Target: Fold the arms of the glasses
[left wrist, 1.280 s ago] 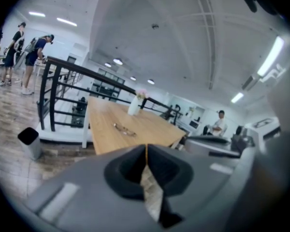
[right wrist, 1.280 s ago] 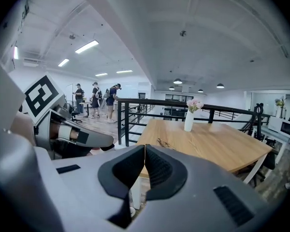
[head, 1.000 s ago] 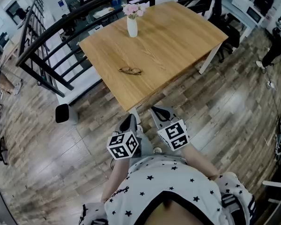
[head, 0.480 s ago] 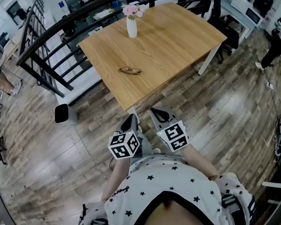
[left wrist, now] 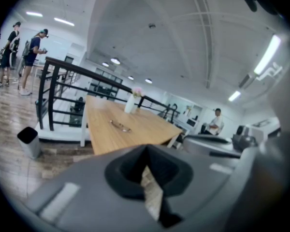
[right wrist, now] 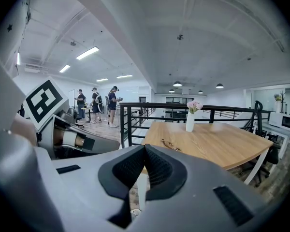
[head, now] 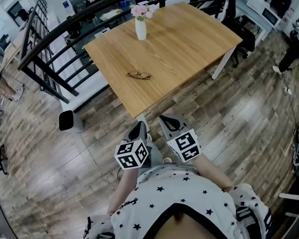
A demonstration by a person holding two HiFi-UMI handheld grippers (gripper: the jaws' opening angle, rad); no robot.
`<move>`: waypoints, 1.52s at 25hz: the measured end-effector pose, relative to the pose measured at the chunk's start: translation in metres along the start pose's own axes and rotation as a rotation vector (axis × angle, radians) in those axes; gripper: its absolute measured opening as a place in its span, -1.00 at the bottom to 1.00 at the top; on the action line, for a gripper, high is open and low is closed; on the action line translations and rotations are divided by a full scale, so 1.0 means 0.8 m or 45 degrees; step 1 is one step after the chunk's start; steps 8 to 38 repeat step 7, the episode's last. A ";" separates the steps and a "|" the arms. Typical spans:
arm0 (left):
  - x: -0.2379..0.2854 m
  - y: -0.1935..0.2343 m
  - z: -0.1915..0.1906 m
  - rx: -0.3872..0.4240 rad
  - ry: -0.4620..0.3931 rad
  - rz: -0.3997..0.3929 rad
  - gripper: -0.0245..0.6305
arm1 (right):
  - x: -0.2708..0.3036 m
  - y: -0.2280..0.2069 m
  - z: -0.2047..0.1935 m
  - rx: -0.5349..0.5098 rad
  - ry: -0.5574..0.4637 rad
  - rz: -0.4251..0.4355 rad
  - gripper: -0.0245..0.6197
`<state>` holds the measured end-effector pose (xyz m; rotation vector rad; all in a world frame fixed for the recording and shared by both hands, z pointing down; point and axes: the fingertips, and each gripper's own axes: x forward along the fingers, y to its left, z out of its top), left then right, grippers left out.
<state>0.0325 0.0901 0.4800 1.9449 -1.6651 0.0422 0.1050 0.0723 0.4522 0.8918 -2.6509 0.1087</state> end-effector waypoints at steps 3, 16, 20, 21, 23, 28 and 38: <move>0.002 0.002 0.000 0.004 0.004 -0.002 -0.90 | 0.003 0.001 0.000 0.001 0.000 0.003 -0.87; 0.007 0.010 0.000 0.005 0.007 -0.002 -0.90 | 0.012 0.002 -0.003 -0.001 0.001 0.011 -0.87; 0.007 0.010 0.000 0.005 0.007 -0.002 -0.90 | 0.012 0.002 -0.003 -0.001 0.001 0.011 -0.87; 0.007 0.010 0.000 0.005 0.007 -0.002 -0.90 | 0.012 0.002 -0.003 -0.001 0.001 0.011 -0.87; 0.007 0.010 0.000 0.005 0.007 -0.002 -0.90 | 0.012 0.002 -0.003 -0.001 0.001 0.011 -0.87; 0.007 0.010 0.000 0.005 0.007 -0.002 -0.90 | 0.012 0.002 -0.003 -0.001 0.001 0.011 -0.87; 0.007 0.010 0.000 0.005 0.007 -0.002 -0.90 | 0.012 0.002 -0.003 -0.001 0.001 0.011 -0.87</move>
